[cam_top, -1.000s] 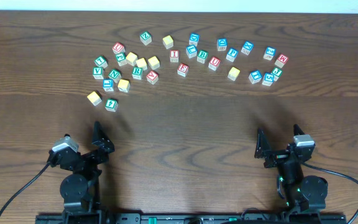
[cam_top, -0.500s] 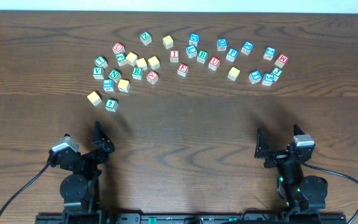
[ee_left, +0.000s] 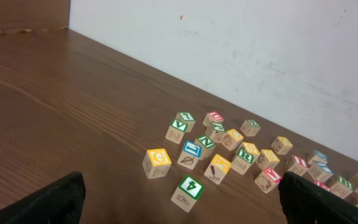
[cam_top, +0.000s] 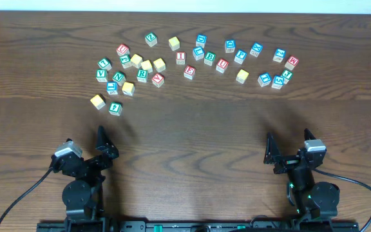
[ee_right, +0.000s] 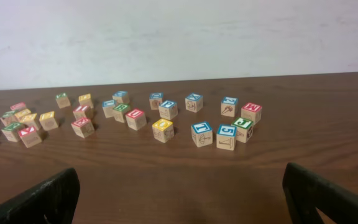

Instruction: Spell out NEURIPS

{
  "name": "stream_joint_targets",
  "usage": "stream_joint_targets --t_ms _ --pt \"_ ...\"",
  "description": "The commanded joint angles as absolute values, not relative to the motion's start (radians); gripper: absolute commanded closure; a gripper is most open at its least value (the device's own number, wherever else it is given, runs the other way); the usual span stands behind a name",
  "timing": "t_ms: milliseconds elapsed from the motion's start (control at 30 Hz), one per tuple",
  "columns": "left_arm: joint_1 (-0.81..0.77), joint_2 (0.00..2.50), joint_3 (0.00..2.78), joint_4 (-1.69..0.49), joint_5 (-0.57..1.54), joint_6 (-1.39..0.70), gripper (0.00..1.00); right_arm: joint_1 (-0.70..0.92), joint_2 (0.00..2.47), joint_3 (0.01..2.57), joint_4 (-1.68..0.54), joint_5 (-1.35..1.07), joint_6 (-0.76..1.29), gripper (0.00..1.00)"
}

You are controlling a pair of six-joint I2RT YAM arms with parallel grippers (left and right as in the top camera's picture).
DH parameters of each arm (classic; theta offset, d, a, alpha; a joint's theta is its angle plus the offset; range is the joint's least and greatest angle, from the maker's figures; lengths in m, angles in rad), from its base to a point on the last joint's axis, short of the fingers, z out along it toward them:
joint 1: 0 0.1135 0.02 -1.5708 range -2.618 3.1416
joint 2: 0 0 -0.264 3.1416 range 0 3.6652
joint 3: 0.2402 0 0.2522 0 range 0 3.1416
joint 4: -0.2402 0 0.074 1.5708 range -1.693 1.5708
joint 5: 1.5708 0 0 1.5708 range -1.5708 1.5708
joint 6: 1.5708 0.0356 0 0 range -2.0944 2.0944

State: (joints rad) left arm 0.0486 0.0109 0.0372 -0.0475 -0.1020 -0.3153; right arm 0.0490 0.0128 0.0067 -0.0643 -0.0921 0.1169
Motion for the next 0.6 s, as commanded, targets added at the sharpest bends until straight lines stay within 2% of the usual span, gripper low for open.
stream_joint_targets --t_ms 0,333,567 --pt "0.043 0.004 0.03 -0.059 -0.089 -0.269 0.02 0.052 0.014 0.006 -0.068 -0.084 0.107 0.01" --pt "0.043 0.018 0.064 -0.059 -0.089 -0.262 0.02 0.052 0.014 0.006 -0.068 -0.084 0.107 0.01" --pt "0.043 0.124 0.152 -0.065 -0.081 -0.238 0.02 0.052 0.014 0.006 -0.068 -0.084 0.107 0.01"
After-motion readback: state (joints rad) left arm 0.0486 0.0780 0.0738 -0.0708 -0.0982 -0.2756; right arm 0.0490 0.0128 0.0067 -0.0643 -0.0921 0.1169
